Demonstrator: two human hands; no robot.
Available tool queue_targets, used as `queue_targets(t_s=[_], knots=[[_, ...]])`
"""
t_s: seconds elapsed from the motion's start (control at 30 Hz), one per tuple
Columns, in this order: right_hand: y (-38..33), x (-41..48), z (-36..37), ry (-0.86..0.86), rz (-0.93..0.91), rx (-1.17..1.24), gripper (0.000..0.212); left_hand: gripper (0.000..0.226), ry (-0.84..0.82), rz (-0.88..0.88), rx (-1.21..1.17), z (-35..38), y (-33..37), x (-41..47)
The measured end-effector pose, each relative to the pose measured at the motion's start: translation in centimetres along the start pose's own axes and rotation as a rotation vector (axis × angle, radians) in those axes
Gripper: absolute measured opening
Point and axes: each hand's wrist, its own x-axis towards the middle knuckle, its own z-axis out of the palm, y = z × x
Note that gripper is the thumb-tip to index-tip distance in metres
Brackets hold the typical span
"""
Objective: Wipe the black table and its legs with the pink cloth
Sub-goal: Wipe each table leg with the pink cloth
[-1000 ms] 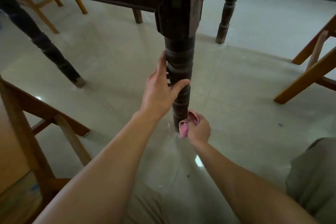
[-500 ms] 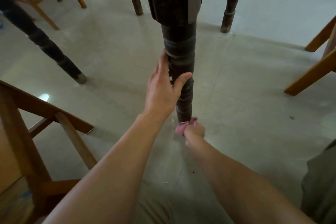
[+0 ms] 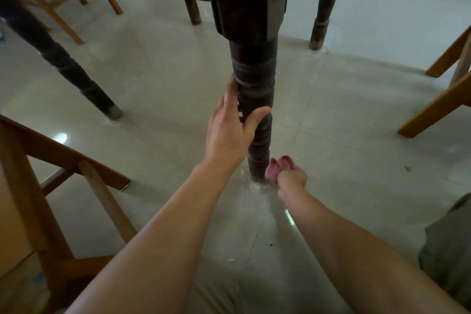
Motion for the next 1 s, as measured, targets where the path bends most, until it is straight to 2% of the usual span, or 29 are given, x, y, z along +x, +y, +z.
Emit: queue_targets(t_s=[0.07, 0.13, 0.2, 0.27, 0.33, 0.37, 0.5, 0.57, 0.67, 0.8, 0.9, 1.0], knots=[[2.6, -1.2, 0.8, -0.040, -0.123, -0.340, 0.019, 0.065, -0.018, -0.014, -0.021, -0.3, 0.0, 0.3], [6.0, -2.6, 0.2, -0.266, -0.289, -0.650, 0.021, 0.064, -0.039, -0.021, -0.033, -0.8, 0.0, 0.5], [7.5, -4.4, -0.8, -0.358, -0.619, -0.822, 0.022, 0.063, -0.057, -0.014, -0.036, -1.4, 0.0, 0.9], [6.4, -6.3, -0.9, -0.298, -0.851, -0.733, 0.021, 0.063, -0.067, 0.001, -0.014, -2.0, 0.0, 1.2], [4.3, -8.5, -0.1, -0.233, -0.947, -0.623, 0.014, 0.062, -0.065, 0.016, 0.025, -2.5, -0.2, 1.4], [3.5, -8.6, 0.4, -0.189, -0.902, -0.579, 0.011, 0.061, -0.063, 0.019, 0.045, -2.7, -0.3, 1.5], [1.1, -6.4, -1.0, 0.051, -0.372, -0.393, 0.028, 0.066, -0.039, 0.036, 0.060, -3.2, -0.4, 1.3], [0.2, -5.1, -3.9, 0.160, -0.273, -0.365, 0.029, 0.070, -0.033, 0.036, 0.045, -3.2, -0.7, 1.2], [-2.6, -4.7, -5.7, 0.205, -0.410, -0.311, 0.023, 0.072, -0.035, 0.031, 0.056, -3.2, -1.1, 1.4], [-4.2, -8.2, -2.9, -0.041, -0.758, -0.310, 0.024, 0.067, -0.055, 0.040, 0.084, -3.0, -1.0, 1.3], [-2.3, -9.4, -3.0, -0.137, -0.974, -0.585, 0.017, 0.064, -0.057, 0.035, 0.098, -3.0, -0.8, 1.3], [-1.7, -6.9, -5.6, -0.258, -0.897, -0.998, 0.021, 0.063, -0.046, 0.029, 0.108, -3.0, -0.9, 1.2]])
